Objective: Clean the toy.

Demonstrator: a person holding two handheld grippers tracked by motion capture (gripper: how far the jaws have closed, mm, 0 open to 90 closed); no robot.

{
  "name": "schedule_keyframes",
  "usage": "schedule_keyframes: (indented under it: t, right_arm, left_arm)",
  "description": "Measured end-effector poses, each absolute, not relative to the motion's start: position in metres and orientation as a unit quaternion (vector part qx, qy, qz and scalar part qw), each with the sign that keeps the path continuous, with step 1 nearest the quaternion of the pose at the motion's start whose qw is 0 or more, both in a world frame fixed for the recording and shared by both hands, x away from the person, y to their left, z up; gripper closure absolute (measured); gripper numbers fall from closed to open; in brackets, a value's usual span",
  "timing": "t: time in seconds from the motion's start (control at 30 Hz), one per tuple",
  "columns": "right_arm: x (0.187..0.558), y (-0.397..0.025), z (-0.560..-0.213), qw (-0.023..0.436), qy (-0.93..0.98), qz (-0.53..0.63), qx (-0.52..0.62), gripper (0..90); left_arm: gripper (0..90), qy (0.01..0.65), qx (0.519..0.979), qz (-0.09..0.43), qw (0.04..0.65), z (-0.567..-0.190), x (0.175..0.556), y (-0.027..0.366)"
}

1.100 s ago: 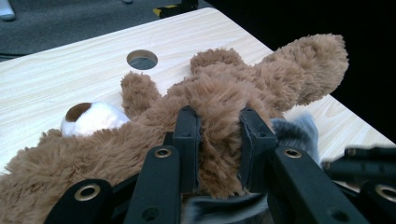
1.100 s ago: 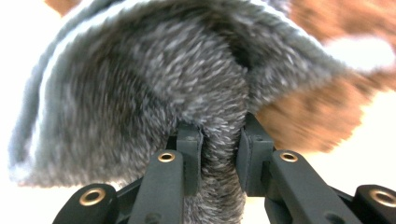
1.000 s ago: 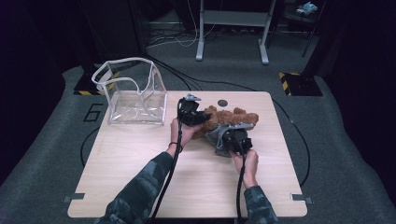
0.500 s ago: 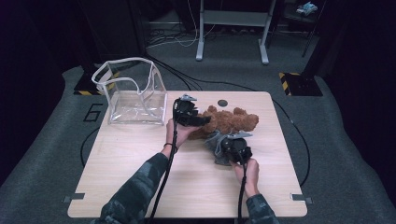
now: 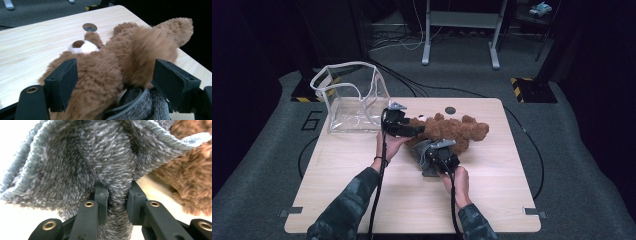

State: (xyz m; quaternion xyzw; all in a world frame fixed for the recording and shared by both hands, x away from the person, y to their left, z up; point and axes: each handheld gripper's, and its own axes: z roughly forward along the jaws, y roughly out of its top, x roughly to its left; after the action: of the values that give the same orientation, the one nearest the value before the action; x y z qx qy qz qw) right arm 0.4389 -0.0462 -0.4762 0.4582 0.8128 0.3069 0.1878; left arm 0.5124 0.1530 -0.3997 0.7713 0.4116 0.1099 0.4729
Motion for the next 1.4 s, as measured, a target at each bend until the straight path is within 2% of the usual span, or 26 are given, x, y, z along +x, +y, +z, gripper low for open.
schedule_keyframes:
  t: [0.2, 0.53, 0.7, 0.87, 1.07, 1.2, 1.4]
  right_arm:
    - [0.436, -0.044, -0.472, 0.192, 0.811, 0.316, 0.454, 73.7]
    - [0.442, -0.026, -0.431, 0.230, 0.796, 0.353, 0.436, 73.4]
    - [0.459, -0.017, -0.423, 0.250, 0.782, 0.355, 0.447, 73.1]
    - [0.472, -0.012, -0.442, 0.221, 0.795, 0.332, 0.456, 73.1]
    - [0.476, -0.006, -0.471, 0.167, 0.827, 0.289, 0.452, 73.2]
    - [0.472, -0.009, -0.472, 0.163, 0.828, 0.287, 0.453, 73.1]
    - [0.456, -0.026, -0.444, 0.205, 0.803, 0.340, 0.445, 72.9]
  left_arm:
    - [17.8, 0.414, 0.770, 0.136, 0.467, -0.406, 0.502, 0.171]
    - [14.9, 0.440, 0.766, 0.169, 0.436, -0.456, 0.482, 0.207]
    - [14.9, 0.453, 0.775, 0.160, 0.411, -0.486, 0.478, 0.214]
    - [14.9, 0.458, 0.781, 0.153, 0.396, -0.504, 0.477, 0.214]
    - [14.8, 0.462, 0.787, 0.138, 0.385, -0.514, 0.478, 0.212]
    - [14.8, 0.467, 0.788, 0.130, 0.380, -0.518, 0.479, 0.212]
    - [15.3, 0.460, 0.787, 0.157, 0.381, -0.526, 0.474, 0.212]
